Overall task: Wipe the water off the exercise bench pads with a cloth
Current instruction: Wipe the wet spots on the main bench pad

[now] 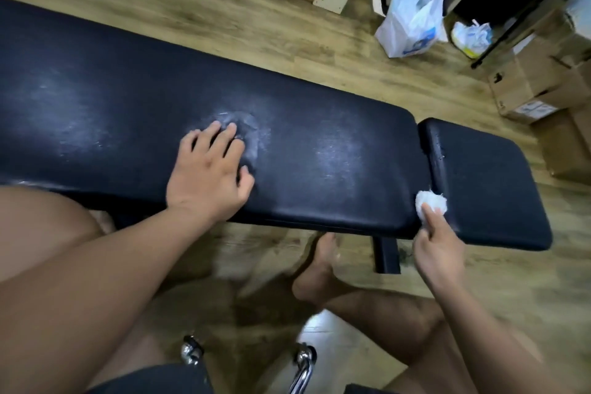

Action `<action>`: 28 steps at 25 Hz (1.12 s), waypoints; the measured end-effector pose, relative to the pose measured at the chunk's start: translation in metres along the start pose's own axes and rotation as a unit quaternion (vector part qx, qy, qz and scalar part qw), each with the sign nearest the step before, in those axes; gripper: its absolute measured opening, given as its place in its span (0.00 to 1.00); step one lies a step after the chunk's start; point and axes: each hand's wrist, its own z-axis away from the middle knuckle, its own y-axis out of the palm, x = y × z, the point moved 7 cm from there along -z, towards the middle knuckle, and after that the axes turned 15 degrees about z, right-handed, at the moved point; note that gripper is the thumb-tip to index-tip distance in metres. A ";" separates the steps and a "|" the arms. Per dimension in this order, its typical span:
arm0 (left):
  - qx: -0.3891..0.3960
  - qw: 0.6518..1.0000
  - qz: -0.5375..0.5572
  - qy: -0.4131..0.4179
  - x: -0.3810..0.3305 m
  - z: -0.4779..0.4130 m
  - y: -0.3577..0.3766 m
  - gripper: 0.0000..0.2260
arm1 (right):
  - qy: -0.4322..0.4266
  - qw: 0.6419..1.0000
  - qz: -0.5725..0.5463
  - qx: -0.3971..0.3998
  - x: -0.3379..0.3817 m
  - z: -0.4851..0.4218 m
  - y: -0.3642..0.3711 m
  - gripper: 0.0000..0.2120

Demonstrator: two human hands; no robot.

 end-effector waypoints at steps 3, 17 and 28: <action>0.012 1.000 0.015 0.001 0.001 -0.001 0.001 0.25 | -0.064 0.996 0.062 -0.012 0.043 0.025 0.012 0.26; -0.137 0.949 0.276 -0.069 0.084 0.018 -0.068 0.21 | -0.460 0.879 -0.024 0.121 0.389 0.126 0.050 0.24; -0.120 0.977 0.118 -0.135 0.099 0.055 -0.095 0.21 | -0.534 0.841 0.071 0.052 0.431 0.092 0.062 0.26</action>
